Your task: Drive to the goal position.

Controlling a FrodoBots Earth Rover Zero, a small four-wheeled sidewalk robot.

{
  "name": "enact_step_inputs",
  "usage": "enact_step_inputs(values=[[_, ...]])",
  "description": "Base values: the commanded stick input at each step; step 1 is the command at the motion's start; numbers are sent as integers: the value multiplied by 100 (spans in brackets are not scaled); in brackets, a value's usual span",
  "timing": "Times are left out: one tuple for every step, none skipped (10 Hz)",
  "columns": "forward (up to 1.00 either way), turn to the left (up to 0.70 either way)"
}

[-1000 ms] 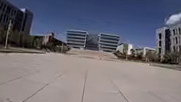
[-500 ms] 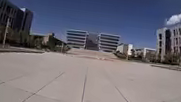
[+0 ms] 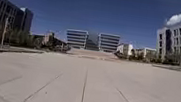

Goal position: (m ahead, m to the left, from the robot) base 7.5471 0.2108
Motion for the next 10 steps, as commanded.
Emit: enact_step_inputs(values=[[70, 1], [70, 1], [70, 1], [70, 1], [70, 1], [70, 1], [70, 1], [70, 1], [70, 1], [70, 1]])
